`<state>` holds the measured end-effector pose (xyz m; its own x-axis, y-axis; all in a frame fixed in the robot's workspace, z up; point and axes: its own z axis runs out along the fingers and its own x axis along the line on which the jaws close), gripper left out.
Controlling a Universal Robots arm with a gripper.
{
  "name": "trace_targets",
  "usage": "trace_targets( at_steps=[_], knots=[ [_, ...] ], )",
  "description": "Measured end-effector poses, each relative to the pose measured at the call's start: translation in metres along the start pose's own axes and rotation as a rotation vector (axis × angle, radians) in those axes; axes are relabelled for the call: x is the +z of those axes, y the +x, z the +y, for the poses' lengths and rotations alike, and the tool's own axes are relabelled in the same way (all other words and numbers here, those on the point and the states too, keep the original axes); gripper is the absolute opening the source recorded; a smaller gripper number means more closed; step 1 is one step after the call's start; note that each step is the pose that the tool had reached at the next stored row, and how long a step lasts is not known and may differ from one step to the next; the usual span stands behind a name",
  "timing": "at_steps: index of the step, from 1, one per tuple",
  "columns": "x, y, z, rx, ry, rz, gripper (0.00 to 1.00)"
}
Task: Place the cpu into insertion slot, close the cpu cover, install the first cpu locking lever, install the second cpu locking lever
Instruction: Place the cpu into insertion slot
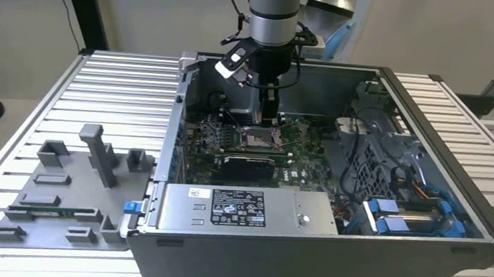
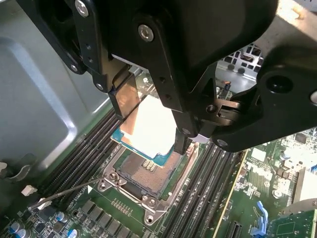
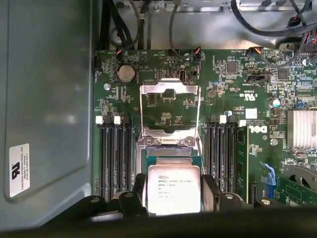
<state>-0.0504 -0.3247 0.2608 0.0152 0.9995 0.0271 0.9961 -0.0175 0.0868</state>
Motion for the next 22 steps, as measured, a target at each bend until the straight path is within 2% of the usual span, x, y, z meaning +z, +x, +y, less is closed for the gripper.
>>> trace_targets(
  at_steps=[5, 15, 22],
  knots=[
    [0.0012, 0.0003, -0.0002, 0.0, 0.0, 0.0, 0.0],
    [0.009, 0.0064, -0.0009, 0.0, -0.0001, 0.0002, 0.0],
    [0.0111, 0.0069, -0.0011, 0.0, -0.0001, 0.0001, 0.0]
  ],
)
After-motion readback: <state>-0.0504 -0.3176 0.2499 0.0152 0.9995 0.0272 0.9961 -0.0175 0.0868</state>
